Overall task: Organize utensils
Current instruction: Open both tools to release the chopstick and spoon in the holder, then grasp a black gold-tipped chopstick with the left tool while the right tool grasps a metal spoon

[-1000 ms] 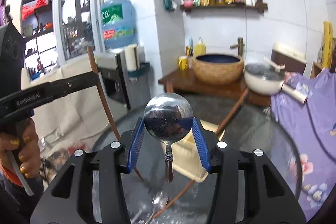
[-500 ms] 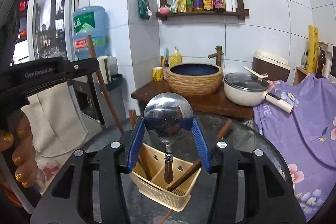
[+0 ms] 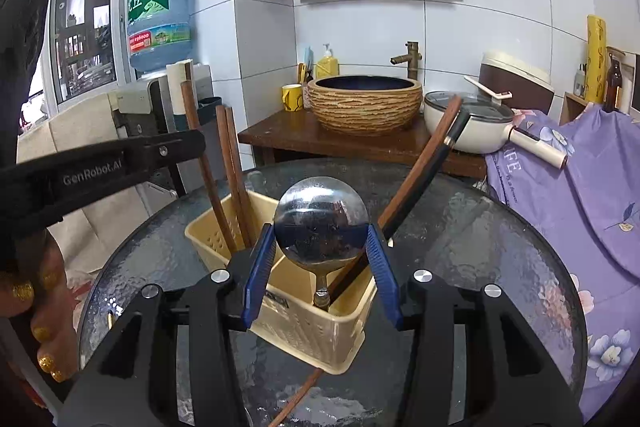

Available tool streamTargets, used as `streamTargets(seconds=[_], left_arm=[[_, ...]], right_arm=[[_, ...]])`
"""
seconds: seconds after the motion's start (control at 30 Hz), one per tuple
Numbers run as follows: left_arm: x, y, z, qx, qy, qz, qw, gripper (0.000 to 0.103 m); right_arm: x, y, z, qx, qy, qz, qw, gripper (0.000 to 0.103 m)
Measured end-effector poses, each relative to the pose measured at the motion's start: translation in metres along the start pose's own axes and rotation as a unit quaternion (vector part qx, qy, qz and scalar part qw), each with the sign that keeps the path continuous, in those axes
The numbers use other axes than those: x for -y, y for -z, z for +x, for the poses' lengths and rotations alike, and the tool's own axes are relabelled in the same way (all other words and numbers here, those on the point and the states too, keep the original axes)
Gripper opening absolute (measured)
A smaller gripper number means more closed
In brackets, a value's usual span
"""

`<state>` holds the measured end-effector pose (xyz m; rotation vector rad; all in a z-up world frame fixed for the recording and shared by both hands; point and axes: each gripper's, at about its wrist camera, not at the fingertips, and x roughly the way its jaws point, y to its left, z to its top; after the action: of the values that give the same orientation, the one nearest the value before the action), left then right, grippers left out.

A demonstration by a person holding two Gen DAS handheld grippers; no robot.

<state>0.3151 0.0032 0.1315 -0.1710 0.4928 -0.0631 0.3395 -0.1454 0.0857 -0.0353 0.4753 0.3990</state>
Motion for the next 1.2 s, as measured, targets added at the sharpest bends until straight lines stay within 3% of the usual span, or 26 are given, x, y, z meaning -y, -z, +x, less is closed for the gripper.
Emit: streamTargets(seconds=[0.27, 0.37, 0.4, 0.53, 0.6, 0.8, 0.97, 1.07, 1.2], left_arm=[[-0.004, 0.008, 0.005, -0.011, -0.002, -0.006, 0.9999, 0.007], [-0.006, 0.008, 0.001, -0.012, 0.005, -0.010, 0.9999, 0.009], [-0.007, 0.009, -0.001, -0.009, 0.005, -0.010, 0.9999, 0.016], [-0.009, 0.013, -0.013, 0.002, 0.011, -0.009, 0.9999, 0.044], [-0.011, 0.017, -0.022, 0.009, 0.011, -0.009, 0.9999, 0.064], [-0.030, 0.046, -0.054, 0.003, -0.011, -0.002, 0.9999, 0.082], [-0.057, 0.080, -0.073, -0.018, -0.051, 0.001, 0.9985, 0.082], [-0.078, 0.103, -0.078, -0.042, -0.079, -0.010, 0.9959, 0.082], [-0.120, 0.140, -0.079, -0.091, -0.122, -0.052, 0.9870, 0.068]], right_arm=[[-0.003, 0.005, -0.005, 0.015, 0.007, -0.017, 1.000, 0.049], [-0.004, 0.006, -0.011, 0.032, 0.006, -0.026, 0.999, 0.064], [-0.006, 0.006, -0.015, 0.041, 0.007, -0.030, 0.999, 0.070], [-0.008, 0.008, -0.028, 0.055, 0.014, -0.044, 0.997, 0.075], [-0.009, 0.011, -0.035, 0.063, 0.020, -0.047, 0.997, 0.080], [-0.011, 0.028, -0.060, 0.069, 0.031, -0.039, 0.996, 0.085], [-0.028, 0.062, -0.060, -0.001, -0.014, -0.041, 0.999, 0.085], [-0.043, 0.085, -0.056, -0.035, -0.012, -0.063, 0.997, 0.085], [-0.053, 0.115, -0.049, -0.079, -0.010, -0.054, 0.995, 0.083]])
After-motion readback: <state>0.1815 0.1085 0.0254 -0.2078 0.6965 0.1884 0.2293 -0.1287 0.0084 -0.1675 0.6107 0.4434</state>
